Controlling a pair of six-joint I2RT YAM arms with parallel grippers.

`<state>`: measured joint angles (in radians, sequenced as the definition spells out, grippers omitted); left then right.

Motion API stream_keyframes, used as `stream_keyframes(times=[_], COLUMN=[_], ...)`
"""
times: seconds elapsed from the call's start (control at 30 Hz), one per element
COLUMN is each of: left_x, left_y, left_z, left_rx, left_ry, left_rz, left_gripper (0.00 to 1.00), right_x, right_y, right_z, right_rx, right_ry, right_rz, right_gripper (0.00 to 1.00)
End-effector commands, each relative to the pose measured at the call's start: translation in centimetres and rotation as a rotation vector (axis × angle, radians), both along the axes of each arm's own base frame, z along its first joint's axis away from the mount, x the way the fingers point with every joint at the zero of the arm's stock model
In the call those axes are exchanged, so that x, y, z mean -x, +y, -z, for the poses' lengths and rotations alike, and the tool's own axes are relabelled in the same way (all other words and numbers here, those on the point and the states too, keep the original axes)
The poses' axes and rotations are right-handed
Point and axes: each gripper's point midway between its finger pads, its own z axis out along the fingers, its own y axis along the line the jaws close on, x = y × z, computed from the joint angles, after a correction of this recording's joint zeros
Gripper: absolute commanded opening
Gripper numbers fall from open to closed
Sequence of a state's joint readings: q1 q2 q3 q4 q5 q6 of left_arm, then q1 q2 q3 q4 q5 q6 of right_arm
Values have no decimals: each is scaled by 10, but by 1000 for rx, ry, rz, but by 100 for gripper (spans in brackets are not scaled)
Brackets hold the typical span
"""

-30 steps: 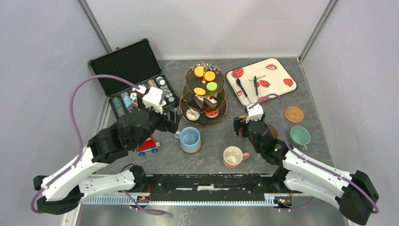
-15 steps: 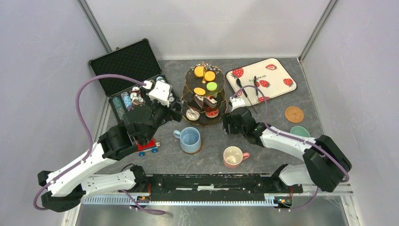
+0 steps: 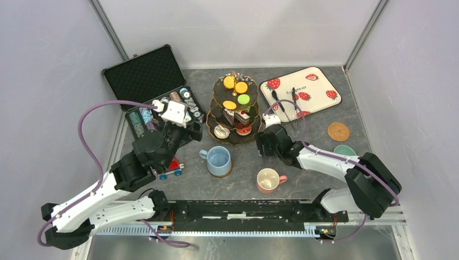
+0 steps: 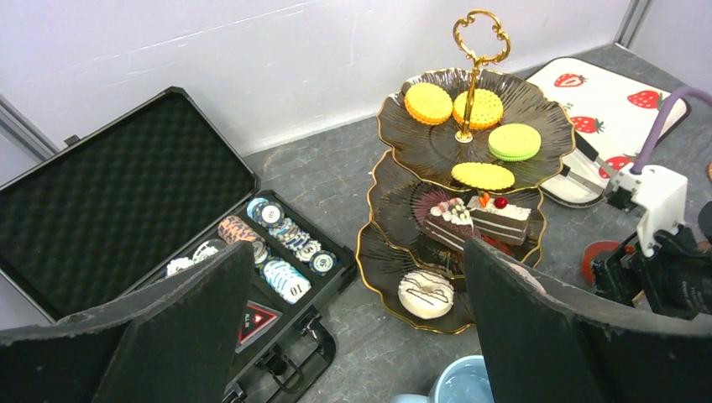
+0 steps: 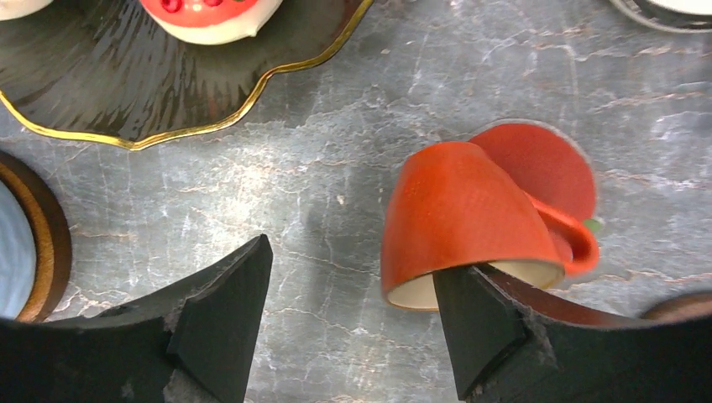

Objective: Serve the afternoon tea

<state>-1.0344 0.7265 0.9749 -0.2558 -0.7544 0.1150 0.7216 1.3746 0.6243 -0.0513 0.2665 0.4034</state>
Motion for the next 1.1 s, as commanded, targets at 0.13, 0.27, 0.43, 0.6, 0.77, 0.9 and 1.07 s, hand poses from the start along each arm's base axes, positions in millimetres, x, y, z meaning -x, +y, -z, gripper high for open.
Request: stream_keyframes(times=[0.13,0.27,0.43,0.6,0.77,0.9,1.07], left_x=[-6,-7,-9,-11,-11,-11,-12], left_y=[-10,-13,-16,-19,-21,-21,-22], left_z=[3,8,13,17,20,20,21], left_rx=[-17,-32,-49,-58,-66,-63,-60], left_ry=[-10,-2,7,13,19,18,21], left_rz=[5,3,4,8,9,10,13], left_gripper=[100,100,100,100,100,100,100], right_x=[-28,-35,-37,-39,-39,-29,-24], right_y=[-13,-16,-14,-14,-26,-48,-64], right_z=[-30,-23,-15,-27,-48,-46,-34], right_rx=[50,78,103,114,205,343,427], right_ry=[-116,-110,-106,-131,-109,-25,75], right_rz=[49,56,31,9,8,27,31], right_gripper=[78,76,50,21,10,11,12])
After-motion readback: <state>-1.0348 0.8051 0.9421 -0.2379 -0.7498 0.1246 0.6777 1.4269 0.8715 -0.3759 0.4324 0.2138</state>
